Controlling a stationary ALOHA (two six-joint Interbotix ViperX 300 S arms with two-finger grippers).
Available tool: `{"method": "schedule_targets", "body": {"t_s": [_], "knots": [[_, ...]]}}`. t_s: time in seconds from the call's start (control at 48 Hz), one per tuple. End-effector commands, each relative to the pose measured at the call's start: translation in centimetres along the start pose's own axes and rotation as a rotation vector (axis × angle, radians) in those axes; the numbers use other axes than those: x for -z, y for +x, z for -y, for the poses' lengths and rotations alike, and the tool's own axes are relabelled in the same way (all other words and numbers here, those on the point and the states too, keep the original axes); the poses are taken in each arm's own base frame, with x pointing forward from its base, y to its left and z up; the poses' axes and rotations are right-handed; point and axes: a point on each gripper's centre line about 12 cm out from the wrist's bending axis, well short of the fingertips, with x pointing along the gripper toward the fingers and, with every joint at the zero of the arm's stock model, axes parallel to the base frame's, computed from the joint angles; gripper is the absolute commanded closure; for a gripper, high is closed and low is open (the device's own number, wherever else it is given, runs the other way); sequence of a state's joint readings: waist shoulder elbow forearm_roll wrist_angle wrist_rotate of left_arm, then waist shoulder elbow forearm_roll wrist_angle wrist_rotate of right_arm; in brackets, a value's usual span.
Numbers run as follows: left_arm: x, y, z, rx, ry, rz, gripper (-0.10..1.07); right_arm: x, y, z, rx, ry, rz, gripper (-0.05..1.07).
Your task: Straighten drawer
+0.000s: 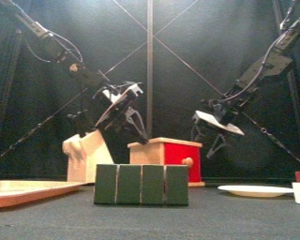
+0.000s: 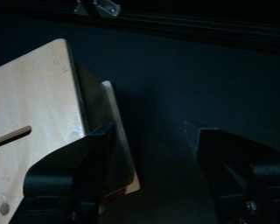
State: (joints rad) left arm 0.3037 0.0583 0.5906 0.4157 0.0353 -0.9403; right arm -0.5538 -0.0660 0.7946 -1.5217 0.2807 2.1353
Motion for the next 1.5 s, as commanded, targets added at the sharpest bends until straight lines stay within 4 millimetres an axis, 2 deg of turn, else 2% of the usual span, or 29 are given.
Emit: {"method": "schedule_targets", "body": {"t_s": [0.0, 0.354, 0.667, 0.833, 1.167, 1.479], "knots": [[-1.5, -0.1, 0.4, 0.013, -0.006, 0.037, 0.70, -0.7, -0.7, -0.6, -0.027, -0.001, 0.022, 0.07], [-3.3, 0.9, 0.3, -0.012, -0.012, 0.051, 0.70, -0.7, -0.8, -0.7, -0.037, -0.005, 0.019, 0.07], [-4.5, 2.2, 0.4, -0.017, -0.007, 0.067, 0.70, 0.1, -1.7, -0.8, -0.084, -0.006, -0.009, 0.07], [-4.9, 2.3, 0.3, -0.031, -0.011, 0.065, 0.70, 1.0, -3.3, -0.4, -0.115, 0.005, -0.022, 0.07], [-5.0, 2.3, 0.6, -0.027, -0.010, 0.066, 0.70, 2.6, -8.0, -0.7, -0.229, 0.032, -0.010, 0.07], [-5.9, 2.6, 1.3, -0.014, -0.007, 0.085, 0.70, 4.3, -9.2, 0.0, -0.247, 0.058, -0.041, 0.07]]}}
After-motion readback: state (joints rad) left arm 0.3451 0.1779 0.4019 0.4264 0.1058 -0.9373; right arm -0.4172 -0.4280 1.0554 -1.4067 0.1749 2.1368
